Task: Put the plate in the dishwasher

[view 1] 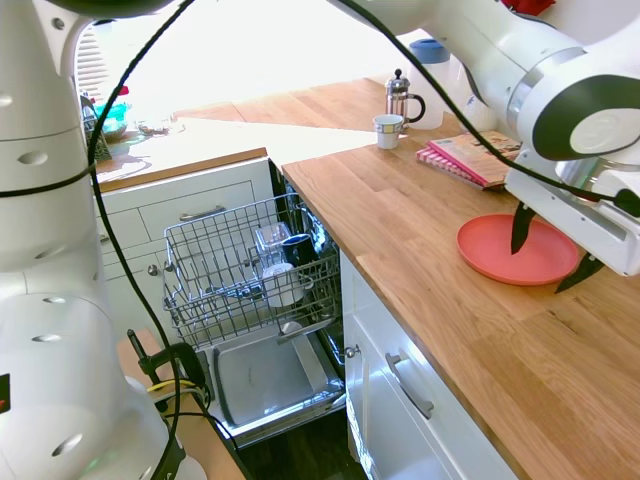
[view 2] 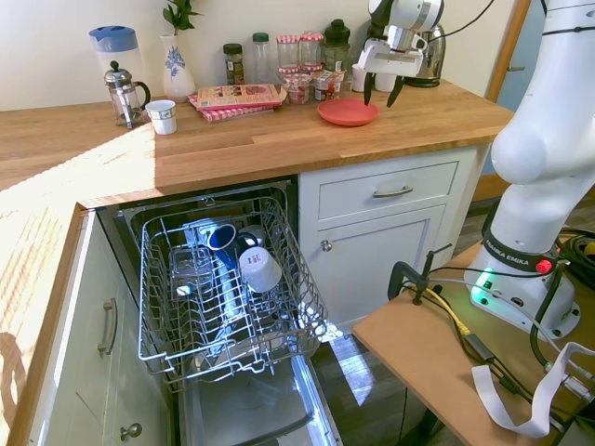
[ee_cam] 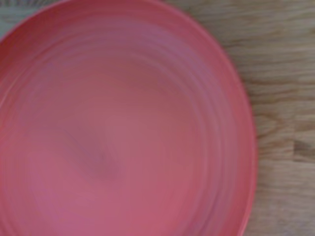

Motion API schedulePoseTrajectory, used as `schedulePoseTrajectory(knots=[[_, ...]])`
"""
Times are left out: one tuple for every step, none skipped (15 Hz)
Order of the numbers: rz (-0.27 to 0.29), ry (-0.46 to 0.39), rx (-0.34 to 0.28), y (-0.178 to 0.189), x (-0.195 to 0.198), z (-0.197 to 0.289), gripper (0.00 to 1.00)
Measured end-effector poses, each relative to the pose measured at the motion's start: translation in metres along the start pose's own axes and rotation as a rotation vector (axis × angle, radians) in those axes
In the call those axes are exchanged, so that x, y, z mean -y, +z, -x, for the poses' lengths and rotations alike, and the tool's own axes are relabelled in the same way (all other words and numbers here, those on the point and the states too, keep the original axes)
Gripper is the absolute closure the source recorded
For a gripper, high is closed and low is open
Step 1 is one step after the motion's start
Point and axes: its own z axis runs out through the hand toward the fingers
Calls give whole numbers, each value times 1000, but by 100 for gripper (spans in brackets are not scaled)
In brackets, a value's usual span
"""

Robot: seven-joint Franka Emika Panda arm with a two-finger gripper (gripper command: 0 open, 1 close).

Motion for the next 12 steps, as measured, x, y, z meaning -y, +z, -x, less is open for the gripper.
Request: schedulePoseTrajectory(knots=[[-3,9,8,6,3,-7,0],[-9,15,18,12,8,-13,0],[-19,15,29,19,13,-19,0],[-36,13,41,23,16,-24,0],[-48,12,52,25,17,-28,0],[-52,11,62,26,19,-30,0],[-54,11,71,26,21,-31,0],[-57,10,78,27,24,-31,100],[-59,6,84,29,28,-30,100],[-59,2,90,31,31,-29,100],[-60,0,93,32,33,-29,100],[-62,0,94,33,34,-29,100]])
